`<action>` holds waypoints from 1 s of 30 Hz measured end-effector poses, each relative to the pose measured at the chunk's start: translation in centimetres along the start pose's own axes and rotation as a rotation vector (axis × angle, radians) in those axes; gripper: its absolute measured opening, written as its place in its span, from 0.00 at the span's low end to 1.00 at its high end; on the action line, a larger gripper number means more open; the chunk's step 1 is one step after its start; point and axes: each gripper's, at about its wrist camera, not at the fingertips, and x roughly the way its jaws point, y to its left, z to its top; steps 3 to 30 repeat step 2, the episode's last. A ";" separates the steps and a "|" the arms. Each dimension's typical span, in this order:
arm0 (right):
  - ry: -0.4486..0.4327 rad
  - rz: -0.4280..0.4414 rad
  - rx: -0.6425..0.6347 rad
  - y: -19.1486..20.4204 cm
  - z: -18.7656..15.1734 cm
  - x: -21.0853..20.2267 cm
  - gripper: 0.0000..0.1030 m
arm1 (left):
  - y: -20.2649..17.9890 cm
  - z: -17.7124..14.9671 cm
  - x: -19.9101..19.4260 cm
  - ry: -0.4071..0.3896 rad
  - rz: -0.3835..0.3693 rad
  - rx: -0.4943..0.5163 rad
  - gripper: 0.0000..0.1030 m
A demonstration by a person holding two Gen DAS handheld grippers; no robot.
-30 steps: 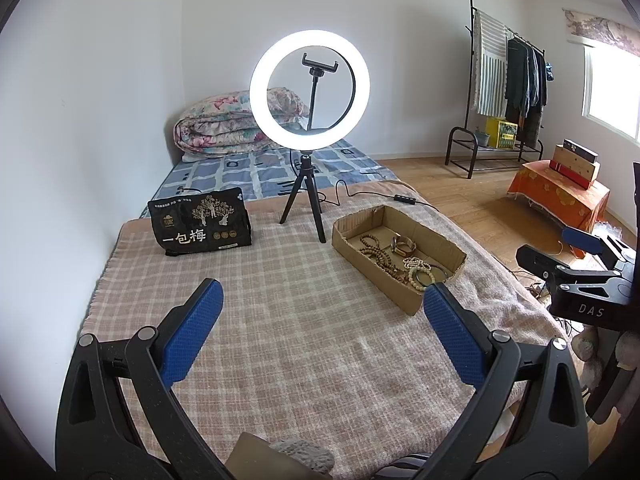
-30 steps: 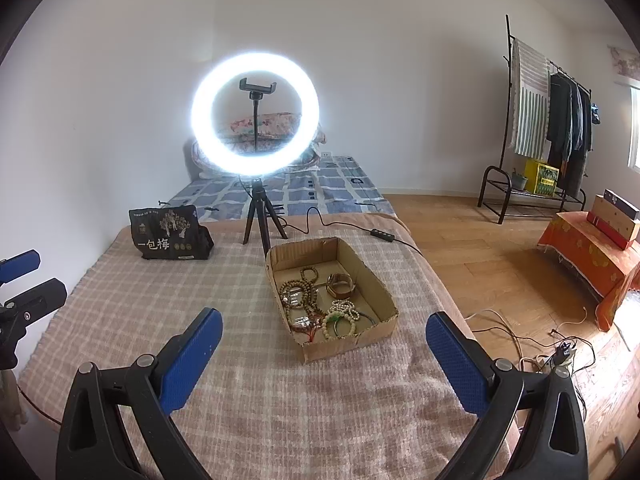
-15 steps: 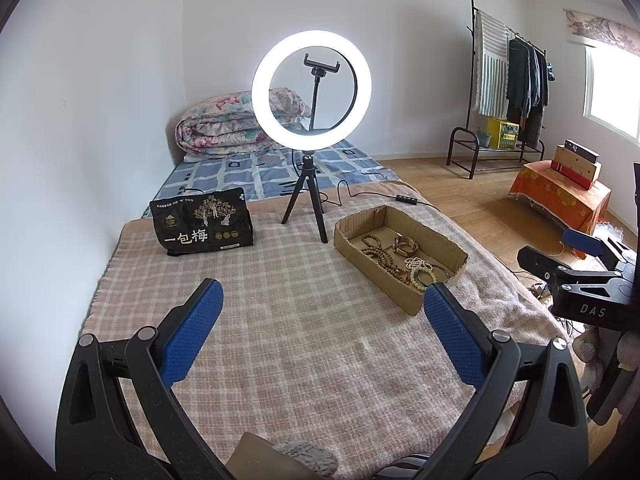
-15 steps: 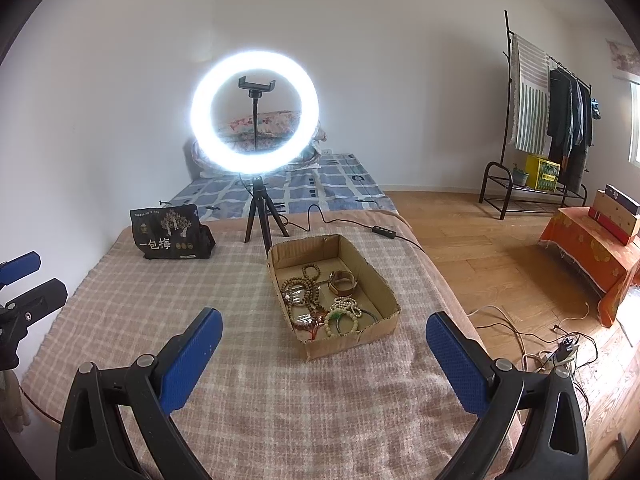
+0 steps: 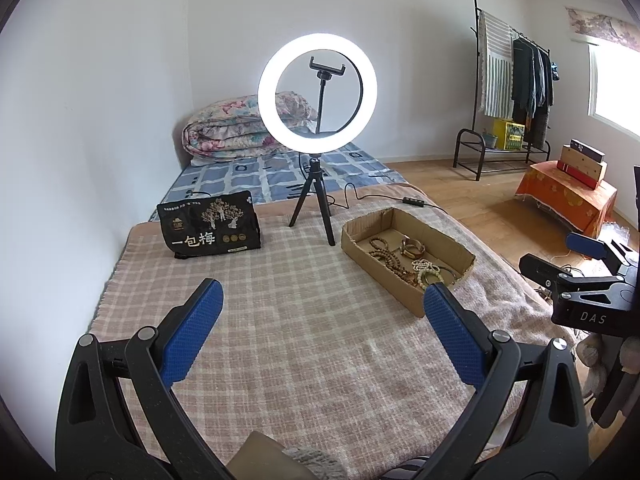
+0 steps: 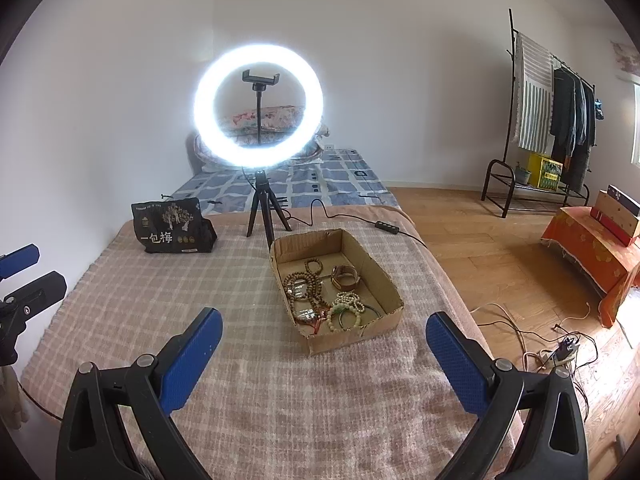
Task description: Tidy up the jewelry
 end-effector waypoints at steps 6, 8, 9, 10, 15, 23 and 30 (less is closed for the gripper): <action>0.001 -0.002 0.002 0.0 -0.1 0.0 1.00 | 0.5 0.1 -0.1 -0.006 0.015 -0.007 0.99; 0.001 -0.002 0.002 0.0 -0.1 0.0 1.00 | 0.5 0.1 -0.1 -0.006 0.015 -0.007 0.99; 0.001 -0.002 0.002 0.0 -0.1 0.0 1.00 | 0.5 0.1 -0.1 -0.006 0.015 -0.007 0.99; 0.001 -0.002 0.002 0.0 -0.1 0.0 1.00 | 0.5 0.1 -0.1 -0.006 0.015 -0.007 0.99; 0.001 -0.002 0.002 0.0 -0.1 0.0 1.00 | 0.5 0.1 -0.1 -0.006 0.015 -0.007 0.99; 0.001 -0.002 0.002 0.0 -0.1 0.0 1.00 | 0.5 0.1 -0.1 -0.006 0.015 -0.007 0.99; 0.001 -0.002 0.002 0.0 -0.1 0.0 1.00 | 0.5 0.1 -0.1 -0.006 0.015 -0.007 0.99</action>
